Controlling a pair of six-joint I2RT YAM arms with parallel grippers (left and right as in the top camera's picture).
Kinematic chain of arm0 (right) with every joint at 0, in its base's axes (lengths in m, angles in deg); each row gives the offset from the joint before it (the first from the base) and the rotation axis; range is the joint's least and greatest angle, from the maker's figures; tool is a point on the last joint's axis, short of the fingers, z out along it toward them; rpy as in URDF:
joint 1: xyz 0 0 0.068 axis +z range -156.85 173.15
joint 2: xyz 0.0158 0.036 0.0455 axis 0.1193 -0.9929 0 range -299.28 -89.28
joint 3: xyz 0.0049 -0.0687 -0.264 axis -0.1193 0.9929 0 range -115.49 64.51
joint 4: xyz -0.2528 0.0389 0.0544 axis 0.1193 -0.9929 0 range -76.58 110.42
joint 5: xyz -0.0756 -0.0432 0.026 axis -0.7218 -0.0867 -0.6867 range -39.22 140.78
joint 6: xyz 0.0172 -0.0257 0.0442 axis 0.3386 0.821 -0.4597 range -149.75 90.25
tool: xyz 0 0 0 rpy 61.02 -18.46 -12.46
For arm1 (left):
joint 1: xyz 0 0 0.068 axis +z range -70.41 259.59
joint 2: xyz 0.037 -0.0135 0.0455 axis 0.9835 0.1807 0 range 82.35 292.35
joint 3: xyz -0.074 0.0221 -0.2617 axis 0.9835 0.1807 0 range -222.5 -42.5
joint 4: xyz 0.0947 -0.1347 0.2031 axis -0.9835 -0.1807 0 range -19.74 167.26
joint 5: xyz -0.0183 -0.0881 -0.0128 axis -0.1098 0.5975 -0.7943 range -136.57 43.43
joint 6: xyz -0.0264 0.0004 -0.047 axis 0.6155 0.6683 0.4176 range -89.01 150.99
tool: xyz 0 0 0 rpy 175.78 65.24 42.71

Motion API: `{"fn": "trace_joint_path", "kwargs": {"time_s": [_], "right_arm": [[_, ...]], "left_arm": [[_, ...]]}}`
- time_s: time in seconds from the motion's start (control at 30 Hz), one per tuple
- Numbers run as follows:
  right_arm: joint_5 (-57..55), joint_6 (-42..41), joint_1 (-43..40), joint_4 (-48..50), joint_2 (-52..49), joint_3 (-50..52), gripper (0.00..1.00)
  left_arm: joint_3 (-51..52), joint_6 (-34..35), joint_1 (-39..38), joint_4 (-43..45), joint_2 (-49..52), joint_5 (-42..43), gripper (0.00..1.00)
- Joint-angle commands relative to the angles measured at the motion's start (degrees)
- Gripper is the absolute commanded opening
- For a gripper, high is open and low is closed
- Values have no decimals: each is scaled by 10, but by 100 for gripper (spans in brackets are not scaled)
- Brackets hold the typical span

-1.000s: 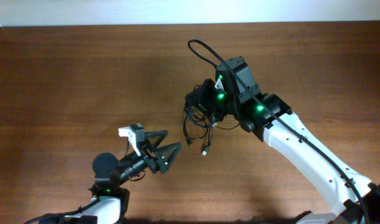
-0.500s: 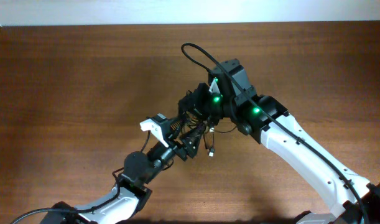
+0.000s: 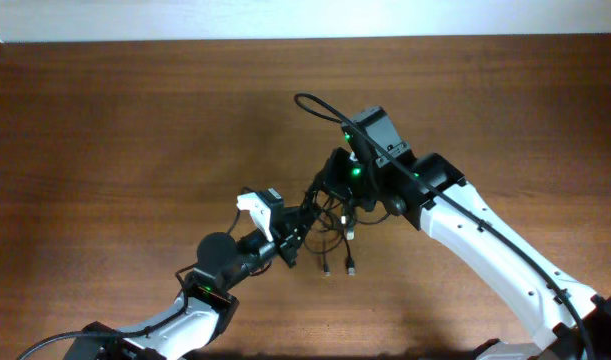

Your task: Untangle cables

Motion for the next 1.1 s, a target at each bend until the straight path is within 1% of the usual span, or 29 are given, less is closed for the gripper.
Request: {"fn": "trace_joint_path", "kwargs": {"time_s": [0.0, 0.03, 0.07, 0.1, 0.13, 0.17, 0.2, 0.23, 0.27, 0.3, 0.4, 0.47, 0.5, 0.53, 0.57, 0.6, 0.63, 0.67, 0.7, 0.73, 0.77, 0.8, 0.83, 0.87, 0.9, 0.93, 1.0, 1.07], "right_arm": [[20, 126, -28, -28, 5, 1, 61], [35, 149, -31, -32, 10, 1, 69], [22, 184, -31, -50, 21, 1, 94], [-5, 192, -31, -67, 26, 1, 100], [-25, 193, -35, -95, 26, 1, 99], [-28, 199, -48, -130, 26, 1, 99], [-28, 244, -65, -152, 28, 1, 99], [-28, 281, -82, -173, 37, 1, 99], [-28, 298, -97, -192, 54, 1, 99], [-28, 308, -114, -212, 82, 1, 99], [-28, 347, -120, -240, 176, 2, 99], [-24, 380, -120, -239, 221, 13, 100], [15, 396, -120, -236, 247, 40, 93], [67, 416, -120, -216, 252, 62, 84], [126, 418, -120, -172, 248, 87, 50], [174, 418, -120, -134, 242, 104, 38], [263, 418, -120, -65, 223, 126, 31], [279, 419, -120, -29, 198, 129, 31], [279, 431, -120, -16, 177, 129, 30], [293, 448, -117, -12, 163, 129, 27], [333, 500, -105, -9, 139, 129, 26], [337, 530, -96, -8, 127, 129, 26], [334, 574, -85, -9, 107, 129, 32], [329, 585, -81, -6, 90, 129, 40], [281, 588, -81, -2, 70, 129, 44], [245, 588, -81, -2, 54, 129, 45], [246, 588, -78, 4, 43, 129, 46], [246, 588, -67, 22, 43, 129, 50]], "left_arm": [[-8, -34, 92, -58, -3, 57, 0], [-8, -34, 111, -78, -3, 58, 0], [-8, -53, 131, -79, -3, 99, 0], [-8, -65, 150, -71, -4, 151, 0], [-8, -81, 168, -68, -4, 197, 0], [-8, -96, 207, -51, -4, 300, 0], [-8, -103, 235, -26, -3, 377, 0], [-8, -102, 274, 31, -4, 483, 0], [-8, -91, 289, 58, -4, 519, 0], [-8, -69, 295, 70, -4, 522, 0], [-21, -69, 295, 72, -4, 523, 0], [-34, -70, 295, 72, -3, 529, 0], [-50, -69, 295, 72, -4, 548, 0], [-54, -70, 295, 72, -4, 557, 0], [-55, -70, 295, 72, -4, 569, 0], [-55, -70, 295, 73, -4, 585, 0], [-55, -71, 295, 88, -4, 622, 0], [-54, -68, 295, 91, -4, 622, 0], [-54, -68, 295, 91, -4, 622, 0], [-54, -67, 295, 91, -4, 622, 0], [-54, -67, 295, 91, -4, 622, 0], [-54, -67, 295, 91, -4, 622, 0], [-54, -67, 295, 91, -4, 622, 0], [-54, -62, 295, 91, -4, 622, 0], [-54, -58, 295, 91, -4, 622, 0], [-54, -57, 295, 91, -4, 622, 0], [-54, -56, 295, 91, -4, 622, 0], [-54, -56, 295, 91, -4, 622, 0]]}}
